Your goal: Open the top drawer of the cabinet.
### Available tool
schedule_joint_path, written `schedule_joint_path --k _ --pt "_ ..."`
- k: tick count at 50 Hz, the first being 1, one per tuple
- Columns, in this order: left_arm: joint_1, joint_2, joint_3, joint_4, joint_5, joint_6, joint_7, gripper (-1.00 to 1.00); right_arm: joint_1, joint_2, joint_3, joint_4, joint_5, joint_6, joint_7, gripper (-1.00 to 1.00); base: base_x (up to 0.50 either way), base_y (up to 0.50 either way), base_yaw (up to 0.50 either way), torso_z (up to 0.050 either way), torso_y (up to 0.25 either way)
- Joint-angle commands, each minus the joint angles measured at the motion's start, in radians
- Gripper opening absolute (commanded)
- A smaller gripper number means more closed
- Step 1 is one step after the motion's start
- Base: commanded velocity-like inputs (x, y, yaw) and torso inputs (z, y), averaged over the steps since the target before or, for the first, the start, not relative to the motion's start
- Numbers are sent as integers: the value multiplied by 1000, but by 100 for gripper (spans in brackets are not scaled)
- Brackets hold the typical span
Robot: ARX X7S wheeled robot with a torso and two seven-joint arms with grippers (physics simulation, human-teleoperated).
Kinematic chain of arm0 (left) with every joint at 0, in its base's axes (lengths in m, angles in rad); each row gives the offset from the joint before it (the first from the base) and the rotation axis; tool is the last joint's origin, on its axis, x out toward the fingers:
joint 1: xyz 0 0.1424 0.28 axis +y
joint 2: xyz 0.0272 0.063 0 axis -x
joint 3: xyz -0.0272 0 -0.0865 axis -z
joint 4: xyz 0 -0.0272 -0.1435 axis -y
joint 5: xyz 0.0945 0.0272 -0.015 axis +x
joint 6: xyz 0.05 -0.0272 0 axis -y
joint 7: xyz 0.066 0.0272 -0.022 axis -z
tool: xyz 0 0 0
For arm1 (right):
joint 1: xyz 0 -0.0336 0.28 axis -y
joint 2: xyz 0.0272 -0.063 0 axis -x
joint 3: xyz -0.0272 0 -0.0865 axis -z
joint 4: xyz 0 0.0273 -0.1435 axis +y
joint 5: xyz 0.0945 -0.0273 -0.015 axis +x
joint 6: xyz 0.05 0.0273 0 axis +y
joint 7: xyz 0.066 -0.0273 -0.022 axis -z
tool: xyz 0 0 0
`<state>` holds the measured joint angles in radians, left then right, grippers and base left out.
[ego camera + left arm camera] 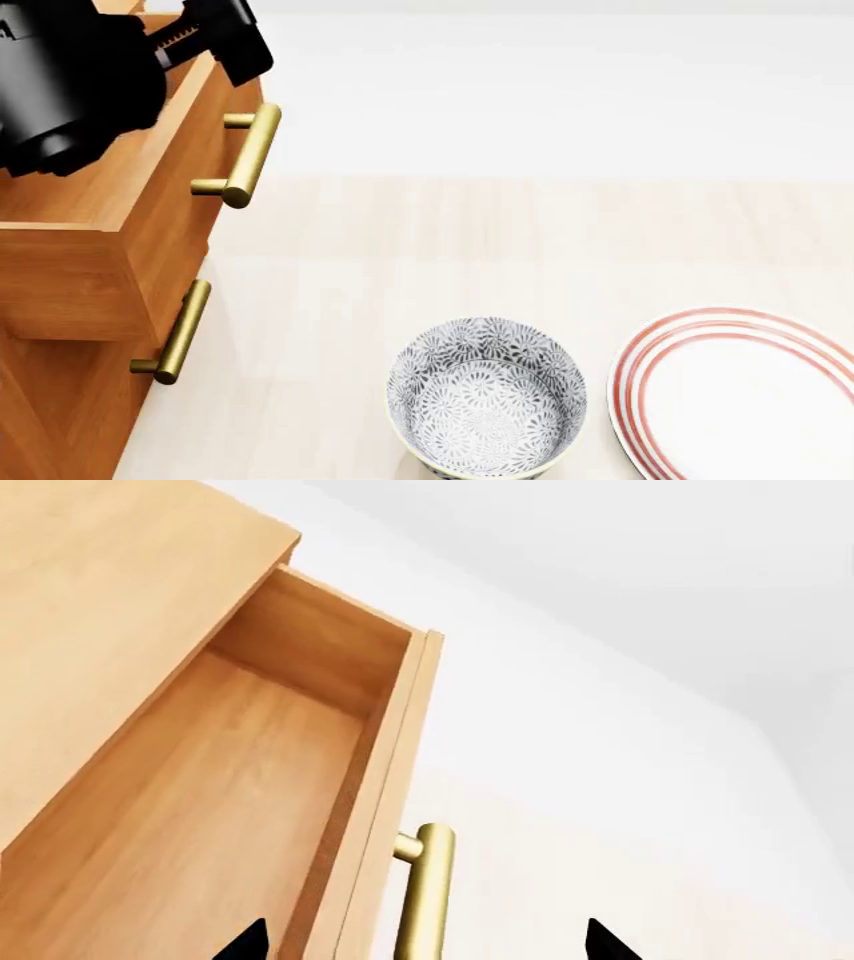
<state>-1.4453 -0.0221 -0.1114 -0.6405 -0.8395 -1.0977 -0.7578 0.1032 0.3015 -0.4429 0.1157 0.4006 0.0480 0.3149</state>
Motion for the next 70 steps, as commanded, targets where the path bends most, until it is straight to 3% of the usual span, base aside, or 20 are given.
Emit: schedule_joint_path --k 1,15,36,70 --pt "-16 2 -47 -71 -69 32 -42 100 0 2 -3 -2 4 2 1 100 0 0 0 0 0" --pt "-12 8 -121 -106 -182 99 -106 100 2 3 -7 4 5 -2 0 100 0 0 0 0 0" --pt "-1 -3 -111 -132 -244 148 -133 100 7 6 -5 -1 18 9 9 100 0 0 0 0 0" --pt "21 15 119 -146 -485 191 -87 100 4 16 -20 2 10 -11 2 100 0 0 0 0 0"
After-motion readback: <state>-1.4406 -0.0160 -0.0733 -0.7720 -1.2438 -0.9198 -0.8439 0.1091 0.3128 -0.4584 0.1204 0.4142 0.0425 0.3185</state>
